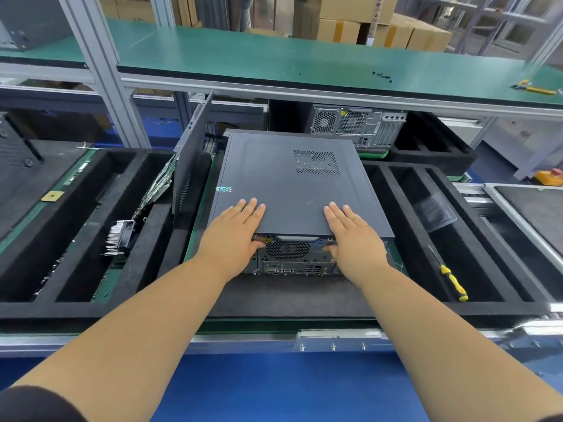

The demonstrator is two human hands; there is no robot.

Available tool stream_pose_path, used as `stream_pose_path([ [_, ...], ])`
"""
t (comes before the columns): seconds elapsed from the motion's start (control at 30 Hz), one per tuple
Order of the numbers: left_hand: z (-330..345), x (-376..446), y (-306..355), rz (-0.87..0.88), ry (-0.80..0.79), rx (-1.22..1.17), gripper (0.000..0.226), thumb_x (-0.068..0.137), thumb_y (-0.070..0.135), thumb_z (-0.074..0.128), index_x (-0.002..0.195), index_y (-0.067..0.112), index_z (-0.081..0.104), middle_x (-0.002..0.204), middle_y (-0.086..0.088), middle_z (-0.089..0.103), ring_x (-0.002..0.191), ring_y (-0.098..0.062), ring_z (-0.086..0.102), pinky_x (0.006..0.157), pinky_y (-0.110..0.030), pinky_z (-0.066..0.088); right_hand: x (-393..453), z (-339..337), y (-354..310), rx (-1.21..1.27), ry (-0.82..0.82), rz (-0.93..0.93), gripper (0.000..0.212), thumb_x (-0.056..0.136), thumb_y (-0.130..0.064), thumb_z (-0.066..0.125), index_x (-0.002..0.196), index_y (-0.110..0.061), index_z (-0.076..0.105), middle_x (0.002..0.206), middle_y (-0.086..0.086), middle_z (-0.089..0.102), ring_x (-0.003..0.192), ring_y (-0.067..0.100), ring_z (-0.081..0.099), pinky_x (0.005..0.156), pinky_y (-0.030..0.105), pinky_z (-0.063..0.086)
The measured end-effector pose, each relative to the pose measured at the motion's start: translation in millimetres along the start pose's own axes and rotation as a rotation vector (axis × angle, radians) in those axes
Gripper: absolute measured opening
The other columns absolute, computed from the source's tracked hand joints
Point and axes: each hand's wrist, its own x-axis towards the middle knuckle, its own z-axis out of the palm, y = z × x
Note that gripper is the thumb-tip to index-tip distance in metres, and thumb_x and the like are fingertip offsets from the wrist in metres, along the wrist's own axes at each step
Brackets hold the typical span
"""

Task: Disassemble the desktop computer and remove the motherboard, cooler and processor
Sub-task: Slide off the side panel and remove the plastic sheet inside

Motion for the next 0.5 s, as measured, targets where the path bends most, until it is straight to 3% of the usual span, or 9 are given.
stream_pose_path([
  [0.5,0.0,-1.7,2.4,-0.031,0.002,-0.016,0.076,0.098,0.054,0.037,0.156,0.022,0.002,0.164,0.003,0.002,0.150,-0.017,0.005,0.120,-0.031,0.008,-3.0,2.0,-0.4,-0.056,0.020,0.007,0.076,0.101,-0.034,0.050,0.157,-0.022,0.000,0.165,-0.007,0.000,0.152,0.018,0.003,0.120,0.031,0.016],
])
